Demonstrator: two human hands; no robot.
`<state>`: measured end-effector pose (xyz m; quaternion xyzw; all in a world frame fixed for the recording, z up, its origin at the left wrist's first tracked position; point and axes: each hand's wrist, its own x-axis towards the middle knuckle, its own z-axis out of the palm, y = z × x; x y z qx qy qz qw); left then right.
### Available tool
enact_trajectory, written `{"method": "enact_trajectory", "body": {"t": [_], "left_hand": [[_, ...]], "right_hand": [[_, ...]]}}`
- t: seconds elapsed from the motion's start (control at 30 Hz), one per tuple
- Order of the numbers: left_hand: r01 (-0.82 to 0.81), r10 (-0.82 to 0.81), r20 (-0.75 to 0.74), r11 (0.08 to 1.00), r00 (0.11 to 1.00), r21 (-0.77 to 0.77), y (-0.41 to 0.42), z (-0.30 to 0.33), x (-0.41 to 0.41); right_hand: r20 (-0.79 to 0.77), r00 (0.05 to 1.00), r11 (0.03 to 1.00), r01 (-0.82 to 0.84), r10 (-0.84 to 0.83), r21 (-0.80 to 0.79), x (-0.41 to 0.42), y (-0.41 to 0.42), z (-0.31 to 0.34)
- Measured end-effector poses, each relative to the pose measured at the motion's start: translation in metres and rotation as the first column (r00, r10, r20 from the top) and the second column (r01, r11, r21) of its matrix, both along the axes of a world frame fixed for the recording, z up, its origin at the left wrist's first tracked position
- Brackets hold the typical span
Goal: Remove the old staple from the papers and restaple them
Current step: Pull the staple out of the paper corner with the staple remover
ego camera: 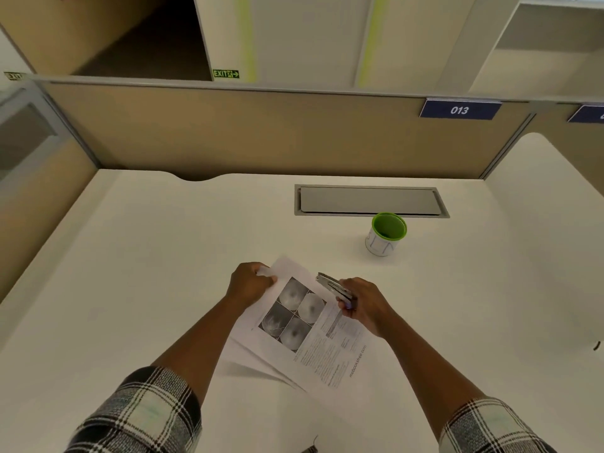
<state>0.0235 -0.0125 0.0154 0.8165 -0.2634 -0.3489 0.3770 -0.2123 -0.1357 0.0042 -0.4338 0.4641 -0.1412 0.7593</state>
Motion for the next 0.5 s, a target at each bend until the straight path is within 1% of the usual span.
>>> {"method": "enact_trajectory", "body": {"t": [0.1,0.2,0.37,0.5], "left_hand": [[0.000,-0.001,-0.045,1.000,0.999,-0.024,0.003,0.003,-0.005],[0.013,-0.016,-0.092,0.999,0.996,-0.035,0.007,0.006,-0.007],[0.028,-0.040,-0.169,0.997,0.985,-0.074,0.011,0.009,-0.009],[0.017,-0.029,-0.200,0.998,0.979,-0.060,0.008,0.008,-0.009]], "right_hand": [[0.049,0.997,0.998,-0.058,0.056,0.039,0.002,0.007,0.003],[0.068,0.996,0.994,-0.070,0.065,0.081,0.007,0.013,0.007],[0.017,0.991,0.990,-0.132,0.131,0.043,0.020,0.025,0.021],[-0.002,0.982,0.981,-0.189,0.189,-0.044,0.029,0.032,0.029]]}}
